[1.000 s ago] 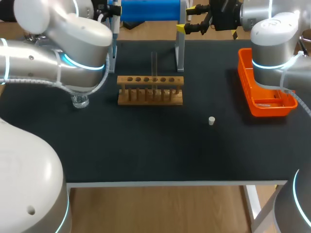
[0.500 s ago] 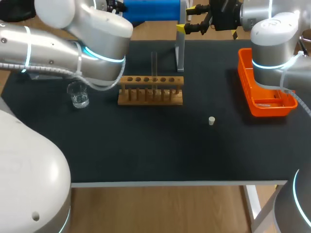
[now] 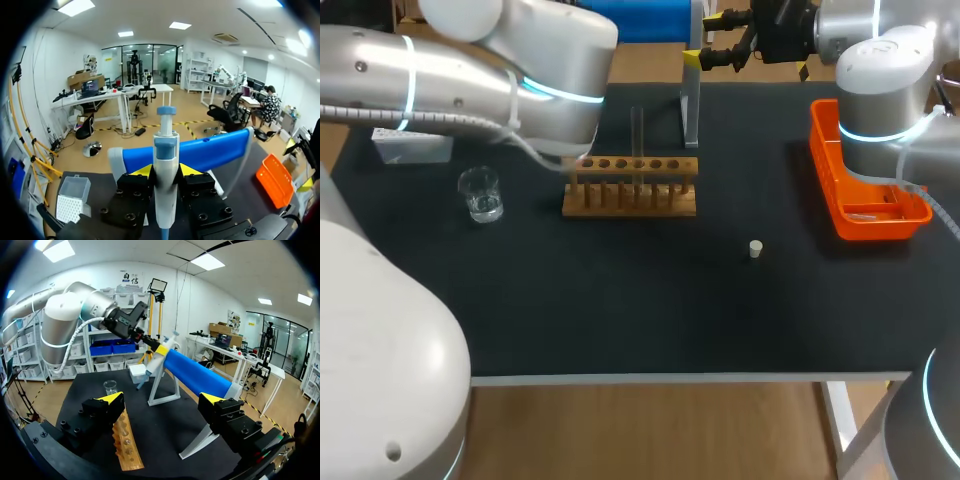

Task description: Invert the test tube, pick up the pipette, mount the tip to pipette, aspirate from beaker and dispense into the tube, eject the tip, return the pipette, and cap with the stopper.

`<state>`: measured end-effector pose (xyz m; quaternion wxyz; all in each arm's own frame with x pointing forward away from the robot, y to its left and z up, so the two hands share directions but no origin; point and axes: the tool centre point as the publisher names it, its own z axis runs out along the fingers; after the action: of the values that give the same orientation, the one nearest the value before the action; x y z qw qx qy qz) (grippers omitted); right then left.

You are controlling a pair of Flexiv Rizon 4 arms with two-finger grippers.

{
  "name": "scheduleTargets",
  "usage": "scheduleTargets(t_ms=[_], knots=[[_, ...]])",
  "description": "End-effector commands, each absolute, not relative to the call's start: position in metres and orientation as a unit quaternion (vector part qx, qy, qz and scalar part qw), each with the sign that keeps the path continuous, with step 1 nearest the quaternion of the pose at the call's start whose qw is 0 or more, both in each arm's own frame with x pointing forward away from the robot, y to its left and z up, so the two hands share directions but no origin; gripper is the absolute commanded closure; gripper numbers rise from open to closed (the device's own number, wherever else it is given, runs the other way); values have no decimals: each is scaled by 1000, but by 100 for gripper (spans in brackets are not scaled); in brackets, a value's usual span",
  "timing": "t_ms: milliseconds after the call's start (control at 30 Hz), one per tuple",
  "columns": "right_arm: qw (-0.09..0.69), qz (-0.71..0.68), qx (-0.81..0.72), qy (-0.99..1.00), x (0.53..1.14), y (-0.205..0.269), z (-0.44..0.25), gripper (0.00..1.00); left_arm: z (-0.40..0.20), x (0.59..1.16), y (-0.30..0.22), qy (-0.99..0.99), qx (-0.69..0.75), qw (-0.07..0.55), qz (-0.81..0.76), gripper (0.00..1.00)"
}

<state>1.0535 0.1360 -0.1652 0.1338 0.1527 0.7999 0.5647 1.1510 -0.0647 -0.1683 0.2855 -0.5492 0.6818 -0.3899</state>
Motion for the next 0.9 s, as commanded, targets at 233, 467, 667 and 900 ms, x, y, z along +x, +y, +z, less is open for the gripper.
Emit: scheduleTargets(t_ms=[233,467,667,900], knots=[[133,564,152,801,1054,135,-165,0,-167,1159,-68,687,-564,275,-366,100],[133,564,152,801,1054,135,-165,0,-170,1161,-68,689,-568,271,-360,100],[133,564,152,801,1054,135,-165,0,-175,1161,-69,689,-573,266,-354,100],[133,564,152,801,1054,135,-165,0,-181,1161,-68,689,-580,261,-348,100]])
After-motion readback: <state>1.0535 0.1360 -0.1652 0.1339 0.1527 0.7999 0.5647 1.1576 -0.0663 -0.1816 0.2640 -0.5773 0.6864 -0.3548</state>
